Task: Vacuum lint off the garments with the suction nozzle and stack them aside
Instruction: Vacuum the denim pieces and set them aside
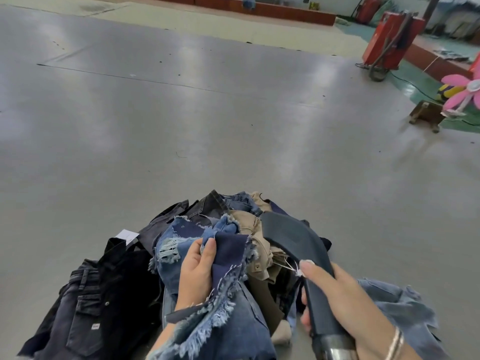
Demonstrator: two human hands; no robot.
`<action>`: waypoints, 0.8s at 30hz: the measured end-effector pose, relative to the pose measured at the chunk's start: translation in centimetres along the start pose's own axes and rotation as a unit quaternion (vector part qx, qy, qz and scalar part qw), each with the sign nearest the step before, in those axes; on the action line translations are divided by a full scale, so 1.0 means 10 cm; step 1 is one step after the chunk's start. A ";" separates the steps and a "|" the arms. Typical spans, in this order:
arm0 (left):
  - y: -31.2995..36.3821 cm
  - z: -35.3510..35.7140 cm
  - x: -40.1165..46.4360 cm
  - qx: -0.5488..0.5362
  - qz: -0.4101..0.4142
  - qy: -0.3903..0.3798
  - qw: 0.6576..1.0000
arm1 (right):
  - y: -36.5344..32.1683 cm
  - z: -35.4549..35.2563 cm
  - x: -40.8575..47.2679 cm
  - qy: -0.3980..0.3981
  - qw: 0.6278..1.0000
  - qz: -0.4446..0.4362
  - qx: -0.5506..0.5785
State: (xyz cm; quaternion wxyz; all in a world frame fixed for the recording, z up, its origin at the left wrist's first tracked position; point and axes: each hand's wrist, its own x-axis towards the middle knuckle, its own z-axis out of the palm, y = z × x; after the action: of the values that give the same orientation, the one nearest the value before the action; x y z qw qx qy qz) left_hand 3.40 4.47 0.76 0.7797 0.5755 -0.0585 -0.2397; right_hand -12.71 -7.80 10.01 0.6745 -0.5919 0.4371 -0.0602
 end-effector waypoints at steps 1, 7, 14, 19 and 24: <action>-0.01 -0.01 0.02 0.008 0.003 0.004 1.000 | 0.04 0.01 -0.05 -0.005 1.000 0.004 -0.008; -0.06 -0.01 0.05 0.021 -0.013 0.011 1.000 | 0.42 0.16 -0.26 -0.035 0.998 -0.005 -0.051; -0.06 -0.02 0.03 -0.018 -0.076 -0.014 0.997 | 0.22 0.14 0.07 -0.078 0.995 0.034 -0.056; -0.09 -0.04 0.04 -0.007 -0.072 -0.037 0.997 | 0.14 0.19 0.26 -0.069 0.997 0.032 -0.013; -0.13 -0.09 0.04 -0.021 -0.145 -0.058 0.987 | 0.02 0.23 0.40 -0.045 0.998 0.031 0.023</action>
State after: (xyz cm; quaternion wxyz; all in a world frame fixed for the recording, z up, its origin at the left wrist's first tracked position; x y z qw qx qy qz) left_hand 3.69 4.82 -0.83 0.7437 0.5467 -0.0139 -0.3845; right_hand -8.89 -8.43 7.58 0.7085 -0.5648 0.4225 -0.0227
